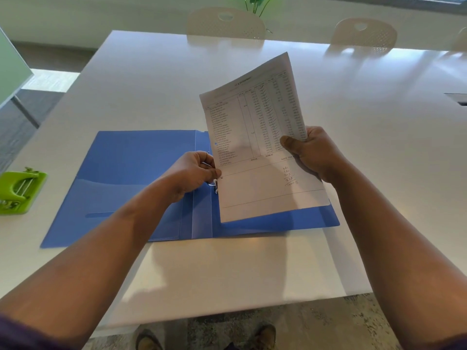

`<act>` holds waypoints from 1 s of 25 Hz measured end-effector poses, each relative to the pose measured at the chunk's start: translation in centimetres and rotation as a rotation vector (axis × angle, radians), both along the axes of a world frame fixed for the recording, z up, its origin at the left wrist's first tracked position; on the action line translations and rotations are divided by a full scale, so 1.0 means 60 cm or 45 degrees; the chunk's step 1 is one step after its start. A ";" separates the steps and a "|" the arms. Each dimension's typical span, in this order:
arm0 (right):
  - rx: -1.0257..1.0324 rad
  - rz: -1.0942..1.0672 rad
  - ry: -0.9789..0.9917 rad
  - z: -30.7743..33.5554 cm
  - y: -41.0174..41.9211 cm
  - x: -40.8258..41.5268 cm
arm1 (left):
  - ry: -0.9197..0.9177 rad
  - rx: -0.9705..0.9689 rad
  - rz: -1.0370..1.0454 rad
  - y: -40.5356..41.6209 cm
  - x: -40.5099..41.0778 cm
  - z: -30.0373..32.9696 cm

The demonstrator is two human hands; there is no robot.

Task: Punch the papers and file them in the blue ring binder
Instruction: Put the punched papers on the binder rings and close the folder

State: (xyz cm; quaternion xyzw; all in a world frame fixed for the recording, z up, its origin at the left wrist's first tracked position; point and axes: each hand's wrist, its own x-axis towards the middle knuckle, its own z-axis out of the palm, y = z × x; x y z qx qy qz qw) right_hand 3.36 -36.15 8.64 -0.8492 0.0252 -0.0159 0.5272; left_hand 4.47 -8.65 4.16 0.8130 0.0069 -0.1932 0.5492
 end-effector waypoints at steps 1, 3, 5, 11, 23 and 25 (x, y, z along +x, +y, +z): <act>-0.012 -0.008 0.006 0.000 -0.002 -0.001 | 0.010 0.007 0.010 -0.001 0.002 0.000; -0.034 -0.007 0.012 0.001 -0.010 -0.002 | 0.030 0.032 0.028 -0.005 0.007 0.001; -0.041 0.016 0.033 -0.002 -0.015 -0.004 | 0.047 0.071 0.034 -0.010 0.008 0.002; -0.002 0.016 0.072 -0.020 -0.019 -0.005 | 0.000 0.179 0.067 -0.011 0.021 0.010; -0.061 0.009 0.083 -0.030 -0.024 -0.007 | -0.036 -0.048 -0.064 -0.010 0.091 0.001; -0.059 0.018 0.078 -0.027 -0.022 -0.008 | 0.018 -0.115 -0.011 -0.014 0.098 0.002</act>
